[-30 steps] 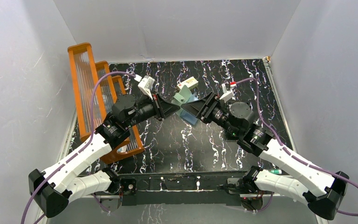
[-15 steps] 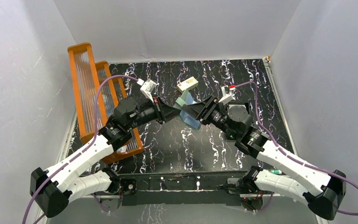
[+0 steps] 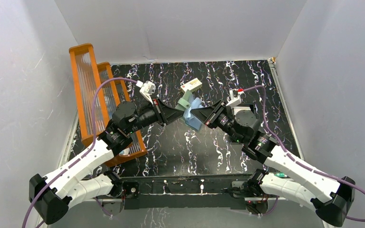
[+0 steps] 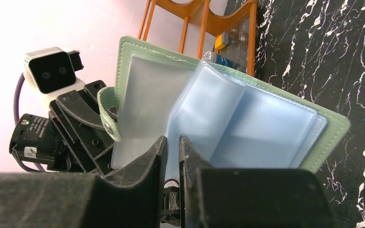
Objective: Put the credit cards into the card holder
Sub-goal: Open the card holder at the center of the board.
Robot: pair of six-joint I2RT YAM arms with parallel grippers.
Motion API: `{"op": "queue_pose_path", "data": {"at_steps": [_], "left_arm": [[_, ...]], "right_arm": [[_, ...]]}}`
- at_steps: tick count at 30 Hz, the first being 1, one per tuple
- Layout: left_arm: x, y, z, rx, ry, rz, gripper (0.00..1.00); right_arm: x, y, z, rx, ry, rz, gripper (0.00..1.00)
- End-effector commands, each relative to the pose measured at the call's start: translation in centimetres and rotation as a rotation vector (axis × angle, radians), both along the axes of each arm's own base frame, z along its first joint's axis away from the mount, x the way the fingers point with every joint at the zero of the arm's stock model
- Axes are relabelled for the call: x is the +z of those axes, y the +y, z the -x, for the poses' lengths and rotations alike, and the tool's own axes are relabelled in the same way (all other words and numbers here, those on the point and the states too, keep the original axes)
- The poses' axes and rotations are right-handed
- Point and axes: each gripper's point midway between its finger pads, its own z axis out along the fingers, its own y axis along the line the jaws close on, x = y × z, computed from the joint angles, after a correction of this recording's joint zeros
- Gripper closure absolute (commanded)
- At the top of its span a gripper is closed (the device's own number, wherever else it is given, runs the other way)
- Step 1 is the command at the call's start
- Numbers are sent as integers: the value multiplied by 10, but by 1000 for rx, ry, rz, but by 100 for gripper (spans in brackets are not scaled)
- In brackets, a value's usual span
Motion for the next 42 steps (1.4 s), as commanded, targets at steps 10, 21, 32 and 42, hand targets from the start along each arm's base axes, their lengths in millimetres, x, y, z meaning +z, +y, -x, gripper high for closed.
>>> {"op": "queue_pose_path", "data": {"at_steps": [10, 21, 32, 42], "left_arm": [[11, -1, 3, -21, -46, 26, 82], [-83, -10, -8, -56, 111, -244, 51], [-152, 26, -27, 112, 210, -549, 49], [-200, 23, -27, 129, 380, -611, 47]], "right_arm": [[-3, -16, -12, -89, -64, 111, 100], [-76, -25, -18, -76, -22, 401, 100], [-186, -27, -6, 66, 10, 637, 100], [-226, 6, -2, 264, 38, 675, 100]]}}
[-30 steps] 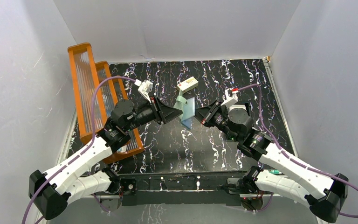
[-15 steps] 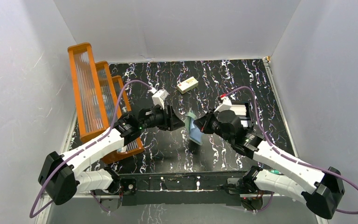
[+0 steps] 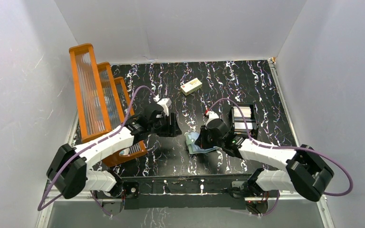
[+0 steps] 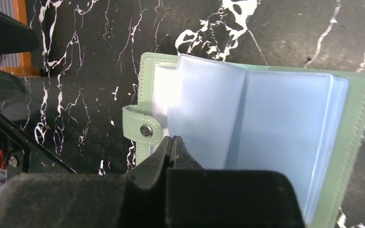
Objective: Put the credit cards into the card holder
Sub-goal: Open the card holder at the center of the board.
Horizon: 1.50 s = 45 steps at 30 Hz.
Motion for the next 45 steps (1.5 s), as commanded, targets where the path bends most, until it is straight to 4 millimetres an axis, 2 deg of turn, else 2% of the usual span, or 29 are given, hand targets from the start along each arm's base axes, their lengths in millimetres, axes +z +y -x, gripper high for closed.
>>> {"op": "queue_pose_path", "data": {"at_steps": [1, 4, 6, 8, 14, 17, 18, 21, 27, 30, 37, 41, 43, 45], "left_arm": [[-4, -7, -4, 17, 37, 14, 47], [-9, -12, -7, 20, 45, 27, 47], [-15, -14, -7, 17, 61, 29, 47], [-19, -18, -6, 11, 77, 36, 47], [-36, -24, -2, -15, 127, 34, 47], [-38, -28, -2, -33, 134, 45, 47], [-39, -30, -1, -40, 136, 54, 47], [-39, -36, 0, -57, 145, 76, 46], [-33, -50, 0, -98, 144, 149, 44], [-34, -52, -1, -102, 141, 158, 43], [-56, -54, 0, -104, 200, 123, 42], [-60, -58, -2, -113, 204, 122, 42], [-60, -59, -4, -110, 201, 125, 46], [-58, -60, -5, -108, 198, 135, 61]], "right_arm": [[24, 29, -12, 85, -65, -99, 100], [18, 27, -8, 71, -36, -132, 98], [18, 24, -7, 48, -21, -162, 88], [17, 19, -8, 14, -6, -183, 84], [17, 9, -8, -30, 18, -239, 92], [16, 8, -7, -35, 35, -253, 79], [15, 8, -6, -37, 42, -254, 77], [13, 7, -5, -41, 52, -265, 91], [17, 9, -5, -31, 57, -299, 99], [16, 8, -5, -29, 61, -300, 100], [17, 8, -5, -28, 65, -311, 99], [16, 9, -3, -20, 73, -318, 97], [16, 11, -1, -7, 83, -327, 93], [15, 12, 2, 4, 97, -332, 88]]}}
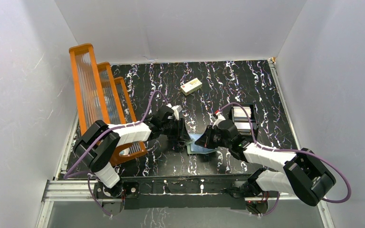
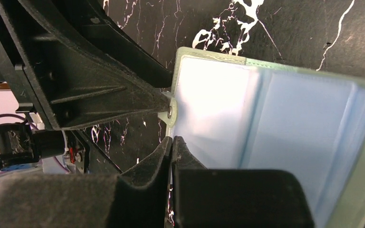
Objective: Put the credit cards into the card holder
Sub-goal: Open the card holder at the center of the board.
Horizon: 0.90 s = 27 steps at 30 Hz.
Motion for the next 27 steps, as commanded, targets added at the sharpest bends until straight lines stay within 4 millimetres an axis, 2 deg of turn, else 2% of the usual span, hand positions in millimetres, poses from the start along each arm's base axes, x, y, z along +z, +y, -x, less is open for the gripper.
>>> {"op": "queue_pose_path", "data": {"at_steps": [1, 3, 6, 10, 15, 18, 21, 24, 27], "left_arm": [[22, -12, -8, -13, -44, 66, 72], [21, -10, -5, -14, -40, 61, 85], [21, -7, 0, -28, -27, 54, 100], [22, -8, 1, -25, -20, 59, 100], [24, -8, 2, -26, -2, 50, 100], [28, -8, 2, -27, -5, 48, 74], [24, -4, 3, -24, -32, -10, 56], [18, 0, 5, -16, -34, -69, 48], [12, 3, 7, -13, -56, -120, 42]], "right_arm": [[12, 8, 0, 31, -17, -59, 84], [6, 3, 1, 13, 5, -26, 78], [3, -7, 0, -20, 13, 37, 70], [-1, -17, -5, -56, 8, 97, 68], [-2, -17, -5, -40, 37, 144, 60], [-1, -19, -8, -57, 45, 167, 61], [-4, -25, -12, -91, 42, 193, 64], [-7, -24, -13, -96, 44, 188, 64], [-19, -31, -13, -132, 72, 211, 67]]}}
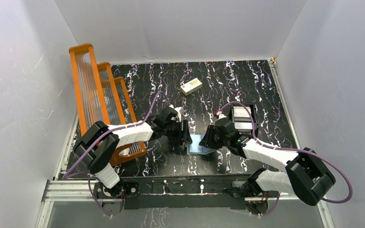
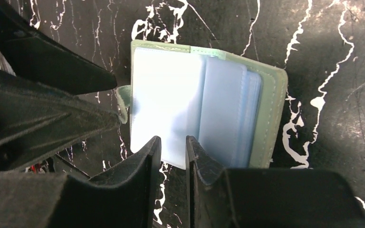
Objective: Put the credit cards into the card holder
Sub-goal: Open the card holder at the center of the board.
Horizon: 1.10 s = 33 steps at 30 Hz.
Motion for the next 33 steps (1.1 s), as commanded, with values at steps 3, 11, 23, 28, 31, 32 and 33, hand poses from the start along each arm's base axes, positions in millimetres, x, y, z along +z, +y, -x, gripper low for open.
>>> {"op": "queue_pose_path", "data": {"at_steps": [3, 11, 23, 28, 31, 32, 33], "left_arm": [[9, 3, 2, -6, -70, -77, 38], [20, -15, 4, -61, -105, 20, 31], [41, -40, 3, -108, -156, 192, 82], [59, -46, 5, -98, -125, 238, 100], [68, -49, 7, -88, -104, 267, 100], [69, -49, 7, -86, -104, 268, 100], [69, -49, 7, -84, -105, 269, 100]], "right_arm": [[-12, -13, -9, -107, 16, -18, 69], [-31, -23, 5, -131, 69, -60, 71], [-25, -16, 10, -98, 84, -152, 72], [33, 8, 12, 58, -11, -285, 56], [36, 10, 14, 94, -29, -283, 46], [42, 13, 11, 101, -39, -289, 45], [49, 17, 8, 113, -47, -301, 43]]}}
